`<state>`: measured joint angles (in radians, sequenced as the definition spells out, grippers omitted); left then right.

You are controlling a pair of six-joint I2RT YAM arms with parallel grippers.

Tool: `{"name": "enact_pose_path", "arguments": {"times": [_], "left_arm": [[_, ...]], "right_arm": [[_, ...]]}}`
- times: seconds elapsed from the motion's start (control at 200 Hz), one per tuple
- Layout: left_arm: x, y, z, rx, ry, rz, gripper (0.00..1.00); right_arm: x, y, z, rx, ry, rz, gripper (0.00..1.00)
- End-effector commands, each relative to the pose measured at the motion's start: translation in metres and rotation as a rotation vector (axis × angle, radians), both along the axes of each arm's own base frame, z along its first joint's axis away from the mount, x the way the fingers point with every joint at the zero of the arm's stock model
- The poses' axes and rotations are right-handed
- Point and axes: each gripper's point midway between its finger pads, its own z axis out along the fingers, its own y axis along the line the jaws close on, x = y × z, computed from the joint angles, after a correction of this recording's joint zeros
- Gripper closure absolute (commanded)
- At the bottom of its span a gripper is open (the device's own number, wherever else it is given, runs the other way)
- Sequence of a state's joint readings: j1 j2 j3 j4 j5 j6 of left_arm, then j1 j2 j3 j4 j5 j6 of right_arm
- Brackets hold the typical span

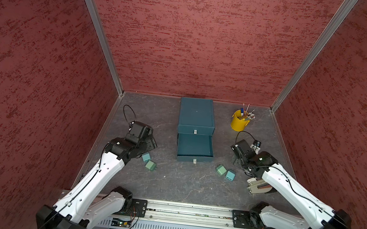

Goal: Place the plugs into the drawer by color
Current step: Pick up the plug from the center of the board.

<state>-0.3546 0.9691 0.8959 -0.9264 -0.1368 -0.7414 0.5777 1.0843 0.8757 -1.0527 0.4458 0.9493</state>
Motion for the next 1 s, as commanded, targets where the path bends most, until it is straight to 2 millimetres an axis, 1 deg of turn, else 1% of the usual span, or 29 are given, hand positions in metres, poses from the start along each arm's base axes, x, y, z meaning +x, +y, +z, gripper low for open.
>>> {"name": "enact_pose_path", "arguments": {"times": [0.0,0.07,0.155,0.26,0.401,0.596,0.716,0.922,0.997], "left_arm": [[0.006,-0.021,-0.012,-0.094,0.004,-0.008,0.26],[0.001,-0.023,-0.03,-0.06,0.051,-0.012,0.27],[-0.006,-0.016,-0.046,-0.018,0.1,0.016,0.29],[-0.013,-0.003,-0.054,0.007,0.115,0.071,0.31],[-0.018,0.012,-0.067,0.012,0.147,0.136,0.32],[-0.011,0.023,-0.087,-0.003,0.174,0.193,0.33],[-0.007,0.024,-0.099,-0.025,0.195,0.211,0.34],[0.0,0.023,-0.107,-0.007,0.22,0.213,0.34],[0.0,0.023,-0.107,0.009,0.221,0.205,0.32]], "right_arm": [[0.005,0.008,0.012,0.107,-0.095,0.047,0.09],[0.004,0.007,0.015,0.129,-0.112,0.045,0.12],[0.003,0.003,0.016,0.124,-0.103,0.042,0.16],[0.001,0.002,0.017,0.129,-0.095,0.046,0.2],[0.001,0.006,0.017,0.154,-0.095,0.055,0.22],[0.002,0.01,0.014,0.175,-0.084,0.062,0.24],[0.001,0.01,0.015,0.183,-0.086,0.065,0.24],[0.0,0.009,0.015,0.188,-0.097,0.069,0.22],[0.0,0.009,0.014,0.189,-0.091,0.069,0.21]]}}
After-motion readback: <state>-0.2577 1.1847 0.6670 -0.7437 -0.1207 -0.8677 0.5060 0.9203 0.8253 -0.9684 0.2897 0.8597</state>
